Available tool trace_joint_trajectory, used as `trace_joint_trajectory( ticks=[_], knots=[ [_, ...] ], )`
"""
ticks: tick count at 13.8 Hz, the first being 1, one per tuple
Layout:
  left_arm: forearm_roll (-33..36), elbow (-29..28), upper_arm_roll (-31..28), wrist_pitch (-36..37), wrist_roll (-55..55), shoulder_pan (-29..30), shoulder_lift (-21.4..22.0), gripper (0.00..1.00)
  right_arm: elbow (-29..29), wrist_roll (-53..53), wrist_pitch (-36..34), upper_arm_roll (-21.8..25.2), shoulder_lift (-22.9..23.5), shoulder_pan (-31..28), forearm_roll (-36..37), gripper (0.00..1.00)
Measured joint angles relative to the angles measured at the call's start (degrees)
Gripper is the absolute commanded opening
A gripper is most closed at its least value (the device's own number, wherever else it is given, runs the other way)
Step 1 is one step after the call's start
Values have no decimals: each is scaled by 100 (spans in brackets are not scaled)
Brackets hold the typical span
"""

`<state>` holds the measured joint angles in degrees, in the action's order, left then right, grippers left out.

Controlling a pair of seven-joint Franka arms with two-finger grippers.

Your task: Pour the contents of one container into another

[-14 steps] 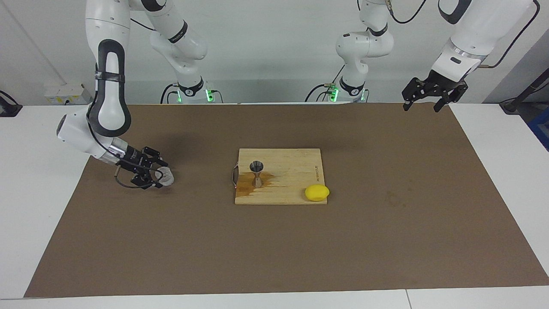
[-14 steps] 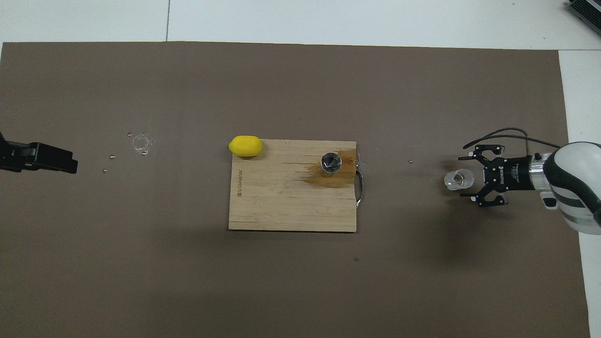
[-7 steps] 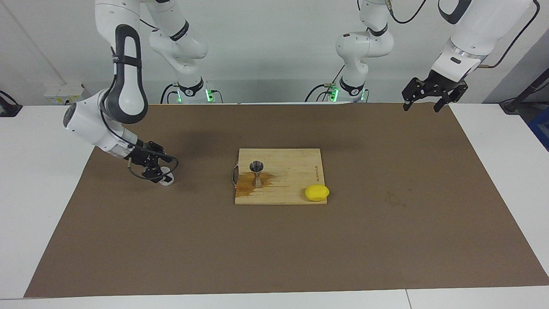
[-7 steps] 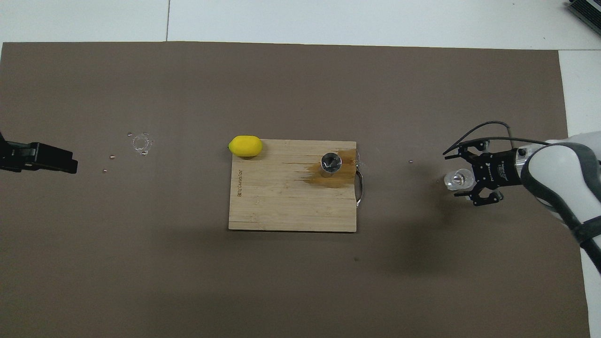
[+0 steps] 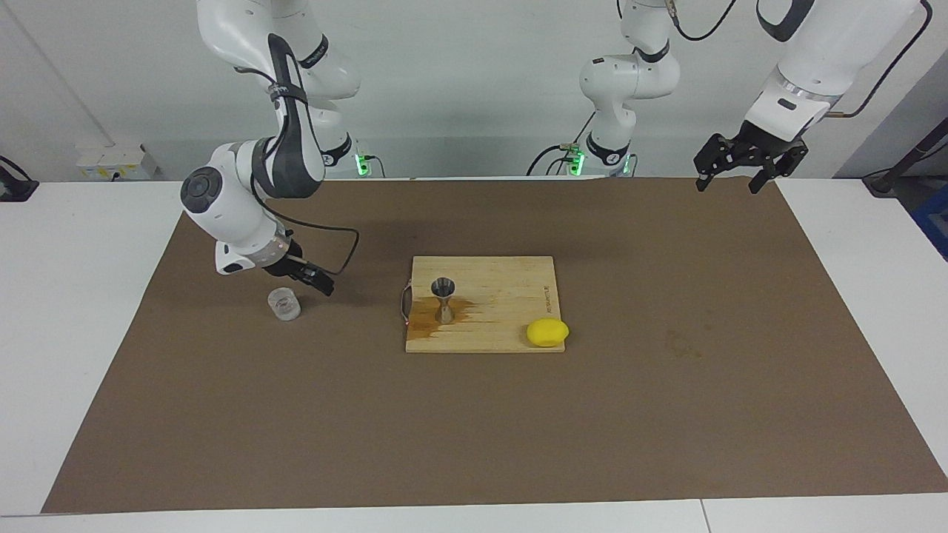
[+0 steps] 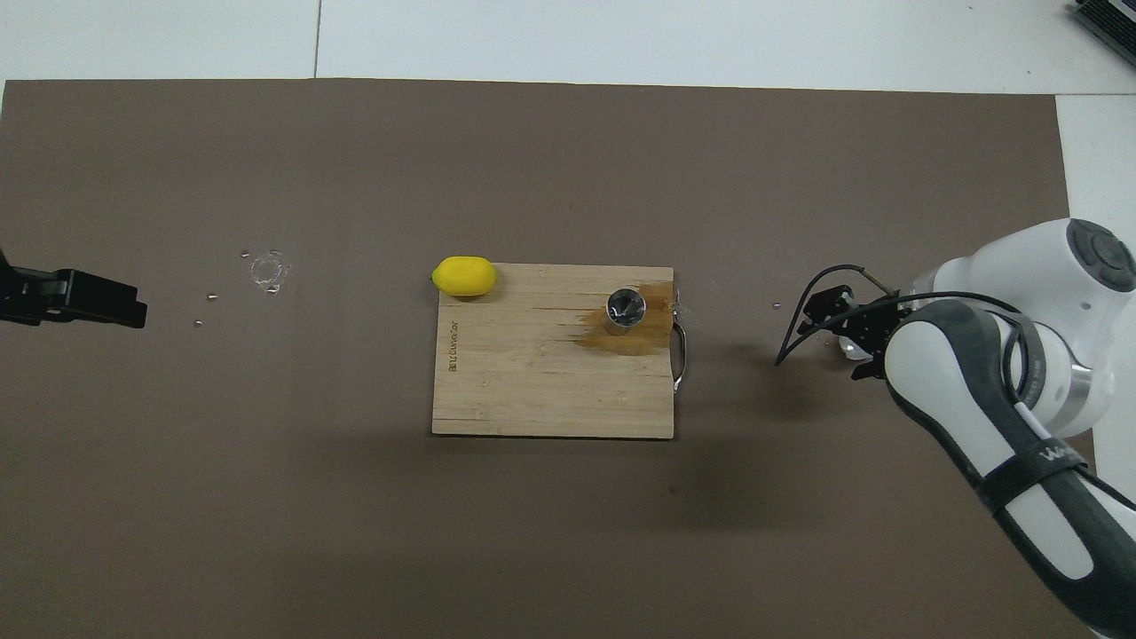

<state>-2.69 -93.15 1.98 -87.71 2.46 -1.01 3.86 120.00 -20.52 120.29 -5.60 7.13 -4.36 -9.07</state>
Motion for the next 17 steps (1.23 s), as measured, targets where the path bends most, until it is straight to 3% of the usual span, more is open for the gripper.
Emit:
trace_joint_trajectory(
  ticks=[3, 6, 9, 13, 17],
  knots=[
    [0, 0, 0, 0, 0, 0, 0, 100, -255, 289, -201, 17, -198, -7, 680, 100],
    [0, 0, 0, 0, 0, 0, 0, 100, -470, 337, -448, 22, -706, -42, 982, 100],
    [0, 0, 0, 0, 0, 0, 0, 100, -1179, 466, -1346, 80, -1075, -106, 1055, 100],
    [0, 0, 0, 0, 0, 0, 0, 100, -2412, 1055, -2504, 83, -1050, -181, 1056, 100],
    [0, 0, 0, 1, 0, 0, 0, 100, -2885, 1341, -3182, 68, -854, -167, 1056, 100]
  ],
)
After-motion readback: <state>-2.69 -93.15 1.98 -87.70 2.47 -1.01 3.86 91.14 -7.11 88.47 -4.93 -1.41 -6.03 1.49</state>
